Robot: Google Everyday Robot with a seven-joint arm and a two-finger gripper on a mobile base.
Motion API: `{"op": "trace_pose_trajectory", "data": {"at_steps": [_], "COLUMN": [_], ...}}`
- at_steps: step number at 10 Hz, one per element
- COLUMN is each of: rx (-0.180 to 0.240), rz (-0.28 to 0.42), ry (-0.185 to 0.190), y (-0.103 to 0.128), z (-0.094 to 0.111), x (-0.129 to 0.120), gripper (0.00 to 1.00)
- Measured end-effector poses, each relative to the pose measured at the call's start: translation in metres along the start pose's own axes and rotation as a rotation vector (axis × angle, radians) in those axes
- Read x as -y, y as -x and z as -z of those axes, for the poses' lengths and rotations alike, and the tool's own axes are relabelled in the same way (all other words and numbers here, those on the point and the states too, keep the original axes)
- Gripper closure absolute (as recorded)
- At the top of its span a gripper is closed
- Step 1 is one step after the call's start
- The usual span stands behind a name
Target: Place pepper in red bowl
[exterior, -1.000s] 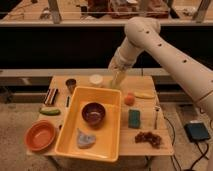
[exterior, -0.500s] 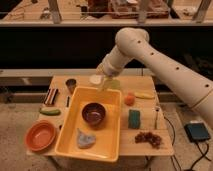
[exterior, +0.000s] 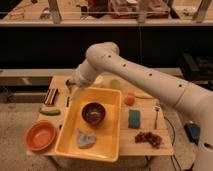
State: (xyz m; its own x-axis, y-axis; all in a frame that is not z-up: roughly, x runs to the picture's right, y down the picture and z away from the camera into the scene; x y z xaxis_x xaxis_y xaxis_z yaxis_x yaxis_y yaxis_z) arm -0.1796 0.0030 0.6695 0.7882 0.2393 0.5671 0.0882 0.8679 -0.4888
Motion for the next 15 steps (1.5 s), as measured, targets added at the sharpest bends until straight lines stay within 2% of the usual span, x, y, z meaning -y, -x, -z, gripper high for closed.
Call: {"op": "trace_pose_trajectory", "data": {"at_steps": [2,3,4,5,6,9,13,15], "rx": [0.038,0.053,0.051,0.038,0.007,-0.058,-0.069,-0.117], "rz": [0.005,0.013,0.022,0.028,0.036,0.031,0.033,0.037], "ry": [0.008,0.014,0.023,0.026,0.030,0.039,0.041,0.081], "y": [0.023,0.038,0.047,0.048,0.045,0.029,0.026,0.021], "z": [-0.037,-0.064,-0.091,-0.109,-0.134,-0.159,-0.158,-0.169], "x": [-0.007,-0.009,-0.011,-0.012,-0.012,0.008,0.010,0.017], "gripper": [0.35,0.35,0.35,0.35,0.35,0.35,0.35,0.35]}}
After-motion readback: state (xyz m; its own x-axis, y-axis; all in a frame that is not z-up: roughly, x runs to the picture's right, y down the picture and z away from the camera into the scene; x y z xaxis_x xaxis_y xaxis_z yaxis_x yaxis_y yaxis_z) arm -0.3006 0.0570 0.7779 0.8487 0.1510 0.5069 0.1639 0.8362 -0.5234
